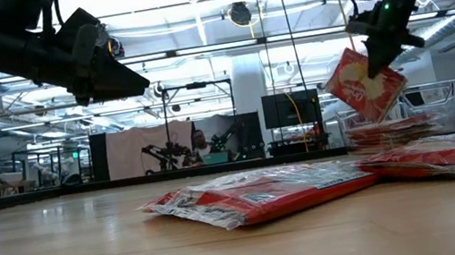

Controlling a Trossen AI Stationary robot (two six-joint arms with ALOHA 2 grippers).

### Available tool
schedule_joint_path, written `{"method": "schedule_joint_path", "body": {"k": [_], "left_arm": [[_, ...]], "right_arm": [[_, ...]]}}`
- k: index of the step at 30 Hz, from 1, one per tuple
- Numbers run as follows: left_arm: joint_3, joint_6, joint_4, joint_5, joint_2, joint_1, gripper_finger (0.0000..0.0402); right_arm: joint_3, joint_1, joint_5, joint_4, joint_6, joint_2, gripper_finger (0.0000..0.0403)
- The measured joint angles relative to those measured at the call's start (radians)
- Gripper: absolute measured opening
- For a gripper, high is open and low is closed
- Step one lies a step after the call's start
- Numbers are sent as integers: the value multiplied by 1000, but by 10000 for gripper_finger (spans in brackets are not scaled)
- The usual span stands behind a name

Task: Sort popcorn bags into baskets
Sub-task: Put the red popcorn bag into the transparent bin

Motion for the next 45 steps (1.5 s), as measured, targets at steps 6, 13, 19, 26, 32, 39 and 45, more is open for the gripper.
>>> {"method": "schedule_joint_path", "body": {"k": [6,13,19,26,32,39,45], "left_arm": [[0,-20,0,0,0,-1,184],[0,-20,0,0,0,-1,184],[0,-19,0,0,0,-1,184],[0,-31,0,0,0,11,184],[0,-46,0,0,0,12,184],[0,-54,8,0,0,12,184],[0,-52,42,0,0,12,184]], "right_arm": [[-64,-15,2,72,1,11,20],[-75,-25,32,110,-24,11,40],[-75,-24,64,110,-23,19,43],[-75,14,158,121,-1,40,44],[-75,47,240,122,0,44,44],[-75,89,349,119,-27,44,103],[-76,117,451,151,-60,44,174]]}}
